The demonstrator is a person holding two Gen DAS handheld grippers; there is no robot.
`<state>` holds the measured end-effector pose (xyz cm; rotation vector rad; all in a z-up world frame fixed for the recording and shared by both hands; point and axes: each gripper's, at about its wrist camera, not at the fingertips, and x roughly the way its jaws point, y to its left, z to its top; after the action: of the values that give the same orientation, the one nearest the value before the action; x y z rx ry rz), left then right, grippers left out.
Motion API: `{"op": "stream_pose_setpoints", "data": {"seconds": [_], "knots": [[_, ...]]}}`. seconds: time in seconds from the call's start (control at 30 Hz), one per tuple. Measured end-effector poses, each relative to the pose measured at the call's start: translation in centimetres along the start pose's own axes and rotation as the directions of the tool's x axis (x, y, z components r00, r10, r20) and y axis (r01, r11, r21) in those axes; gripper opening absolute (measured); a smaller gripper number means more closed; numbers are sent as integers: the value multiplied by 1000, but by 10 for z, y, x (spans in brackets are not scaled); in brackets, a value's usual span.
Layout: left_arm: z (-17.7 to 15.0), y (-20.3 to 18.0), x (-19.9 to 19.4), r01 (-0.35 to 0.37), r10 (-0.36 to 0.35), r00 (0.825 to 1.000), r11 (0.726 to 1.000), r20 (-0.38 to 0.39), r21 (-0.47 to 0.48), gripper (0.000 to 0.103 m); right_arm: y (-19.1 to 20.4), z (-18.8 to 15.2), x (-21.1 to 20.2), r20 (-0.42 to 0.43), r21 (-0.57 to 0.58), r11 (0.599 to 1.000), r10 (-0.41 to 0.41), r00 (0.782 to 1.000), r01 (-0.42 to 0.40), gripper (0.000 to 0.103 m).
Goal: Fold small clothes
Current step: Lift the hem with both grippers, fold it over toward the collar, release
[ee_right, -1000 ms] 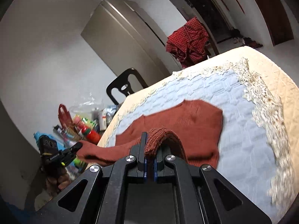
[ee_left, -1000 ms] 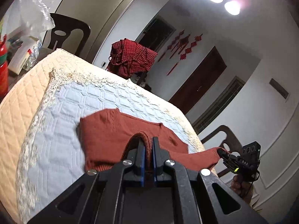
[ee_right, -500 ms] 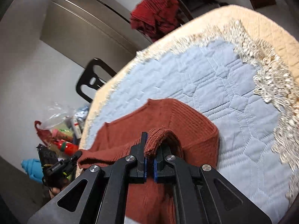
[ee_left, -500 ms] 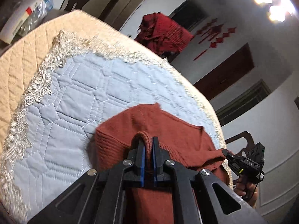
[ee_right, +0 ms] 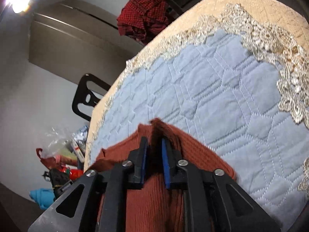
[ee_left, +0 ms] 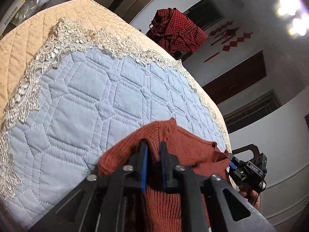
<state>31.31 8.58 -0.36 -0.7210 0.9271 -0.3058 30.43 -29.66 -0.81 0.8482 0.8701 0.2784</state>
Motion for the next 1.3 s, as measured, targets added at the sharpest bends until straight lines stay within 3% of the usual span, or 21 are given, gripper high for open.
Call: {"op": "stream_pose_setpoints", "data": {"seconds": [0.07,0.27,0.47,0.63,0.8,0.83,0.9,0.93,1.1,1.3], "knots": [[2,0,-5,-15,15,999,1000,36,0,39,-1,3,-3,14,13,1000,7,1000,-8,25],[3,-5,-27,-47,43,994,998,102,40,40,12,4,-15,65,-65,998,-18,998,22,27],[6,-23,-15,-84,76,995,985,61,149,49,20,9,-14,54,-164,981,-93,994,101,27],[6,-35,11,-133,138,990,962,-4,237,49,30,9,4,9,-289,940,-189,982,183,27],[5,-48,24,-199,210,978,926,1,322,49,34,8,24,-12,-383,885,-291,957,265,26],[6,-51,27,-208,221,975,919,1,334,45,36,8,26,-10,-401,874,-304,953,274,22],[6,-56,27,-232,247,969,900,7,369,25,38,7,28,-1,-432,853,-324,946,292,8],[6,-58,28,-238,254,967,891,10,387,15,39,6,28,4,-439,850,-321,947,290,8],[2,-69,16,-252,242,967,864,80,436,11,50,4,21,52,-474,832,-302,952,289,6],[16,-60,18,-257,235,966,886,103,386,11,48,13,13,97,-440,850,-276,956,290,6]]}}
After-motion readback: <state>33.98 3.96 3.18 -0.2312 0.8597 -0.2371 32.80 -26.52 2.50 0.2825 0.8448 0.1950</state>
